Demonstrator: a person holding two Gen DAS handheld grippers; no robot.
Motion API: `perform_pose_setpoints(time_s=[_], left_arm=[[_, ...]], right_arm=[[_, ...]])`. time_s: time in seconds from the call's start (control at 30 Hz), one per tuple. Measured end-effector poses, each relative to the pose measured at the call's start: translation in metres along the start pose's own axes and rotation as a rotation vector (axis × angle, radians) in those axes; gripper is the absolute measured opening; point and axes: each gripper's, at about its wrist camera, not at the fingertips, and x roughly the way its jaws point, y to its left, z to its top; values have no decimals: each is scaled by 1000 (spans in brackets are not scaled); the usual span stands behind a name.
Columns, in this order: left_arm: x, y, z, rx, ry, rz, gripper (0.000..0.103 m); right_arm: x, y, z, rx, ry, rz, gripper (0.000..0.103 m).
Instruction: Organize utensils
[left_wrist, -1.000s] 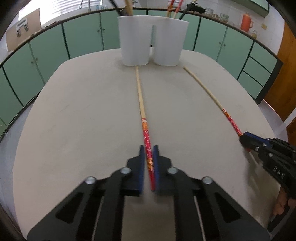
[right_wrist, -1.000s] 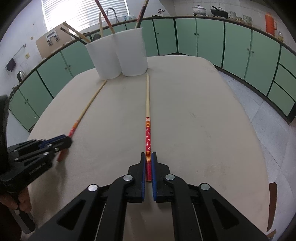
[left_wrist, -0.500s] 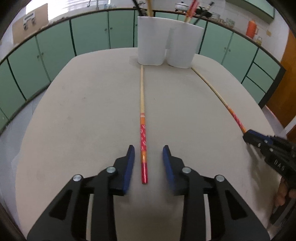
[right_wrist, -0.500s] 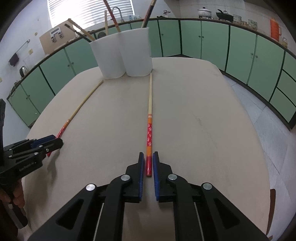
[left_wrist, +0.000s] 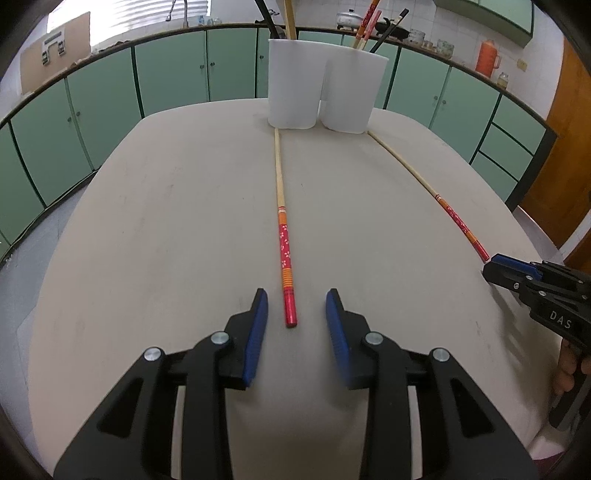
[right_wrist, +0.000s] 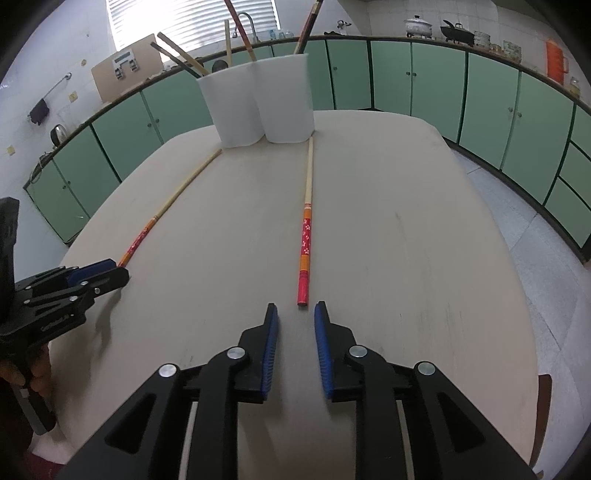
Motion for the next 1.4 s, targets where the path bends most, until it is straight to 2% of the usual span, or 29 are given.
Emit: perform_pose_setpoints(time_s=[0.23,0.6,0.7,0.83,1.17,1.4], left_arm=[[0,0,0,8,6,11,32],[1,0,0,-7,0,9,32],[1,0,0,-9,0,7,32],[1,1,0,-9,0,7,32],[-1,3,-3,-30,-5,2,33],[-2,0,-4,-32,-11,26,28]], right_arm=[[-2,-3,-3,-4,-10,19,21],[3,-1,4,-3,-22,-7,20],[4,0,5,-13,-22,-24,16],[5,-2,5,-11,-21,-30,6],[6,-2,6,-17,-25,-36,6],[5,0,5,-16,-27,-37,6]])
